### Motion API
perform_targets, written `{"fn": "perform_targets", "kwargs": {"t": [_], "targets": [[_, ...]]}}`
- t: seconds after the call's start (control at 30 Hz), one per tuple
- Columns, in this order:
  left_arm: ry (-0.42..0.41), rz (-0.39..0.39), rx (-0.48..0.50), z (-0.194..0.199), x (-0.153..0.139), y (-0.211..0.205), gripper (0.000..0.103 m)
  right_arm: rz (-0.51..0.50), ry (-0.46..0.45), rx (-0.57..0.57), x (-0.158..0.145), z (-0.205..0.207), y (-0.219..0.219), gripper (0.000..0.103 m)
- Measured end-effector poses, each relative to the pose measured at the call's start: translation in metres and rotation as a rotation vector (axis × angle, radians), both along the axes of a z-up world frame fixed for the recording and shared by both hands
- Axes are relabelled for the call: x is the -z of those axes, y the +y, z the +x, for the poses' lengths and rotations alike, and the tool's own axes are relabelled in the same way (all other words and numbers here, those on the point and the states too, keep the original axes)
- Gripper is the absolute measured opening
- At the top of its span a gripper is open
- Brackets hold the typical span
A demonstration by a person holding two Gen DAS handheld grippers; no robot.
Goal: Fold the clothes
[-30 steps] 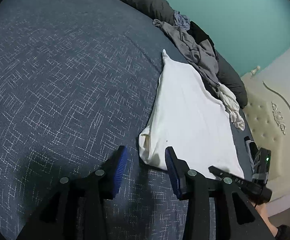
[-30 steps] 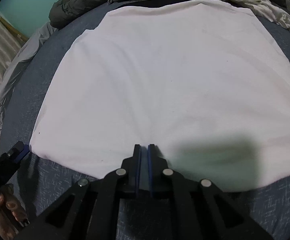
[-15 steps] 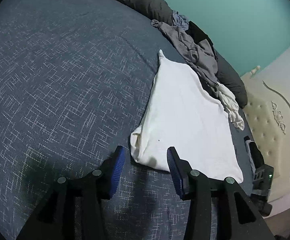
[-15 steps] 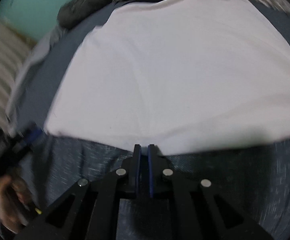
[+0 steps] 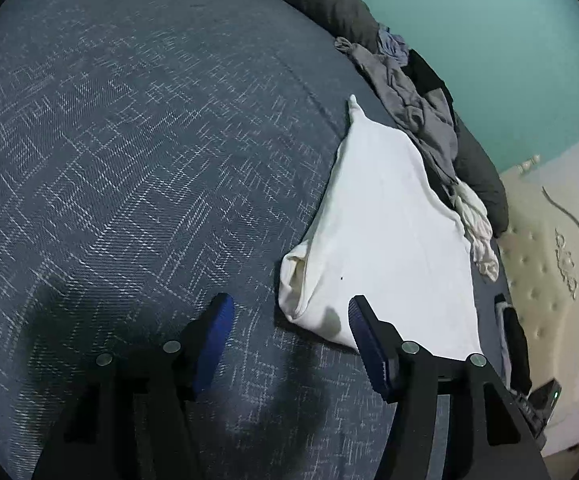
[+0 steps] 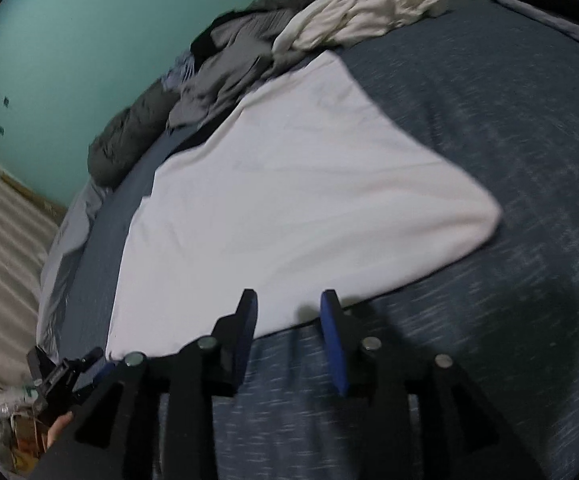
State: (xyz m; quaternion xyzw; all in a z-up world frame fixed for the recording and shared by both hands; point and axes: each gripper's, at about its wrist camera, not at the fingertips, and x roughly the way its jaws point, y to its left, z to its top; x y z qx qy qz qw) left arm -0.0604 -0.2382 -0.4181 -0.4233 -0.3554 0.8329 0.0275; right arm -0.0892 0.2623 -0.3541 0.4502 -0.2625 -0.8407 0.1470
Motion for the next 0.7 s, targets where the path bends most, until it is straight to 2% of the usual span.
{"fn": "perform_targets", "kwargs": {"t": [0.1,0.27,0.37,0.43,0.5,0.7], "targets": [[0.016,0.004,-0.015,-0.002,0.0,0.007,0.062,-0.051,0.019,-0.008,0.004,-0.001,0.012,0.035],[0.038,-0.033,-0.005,-0.011,0.0,0.023,0.061,-0.052,0.077,-0.026,0.001,0.002,0.022,0.036],[0.032,-0.055,-0.028,-0.015,0.004,0.025,0.048,-0.078,0.081,-0.011,0.002,0.002,0.032,0.036],[0.03,-0.043,-0.048,-0.016,0.006,0.022,0.027,-0.08,0.08,0.008,0.003,0.002,0.04,0.036],[0.028,-0.028,-0.057,-0.017,0.007,0.02,0.014,-0.09,0.075,0.024,0.005,0.001,0.048,0.036],[0.069,-0.025,-0.052,-0.015,-0.004,0.026,0.008,-0.111,0.066,0.073,0.01,0.001,0.068,0.036]]}}
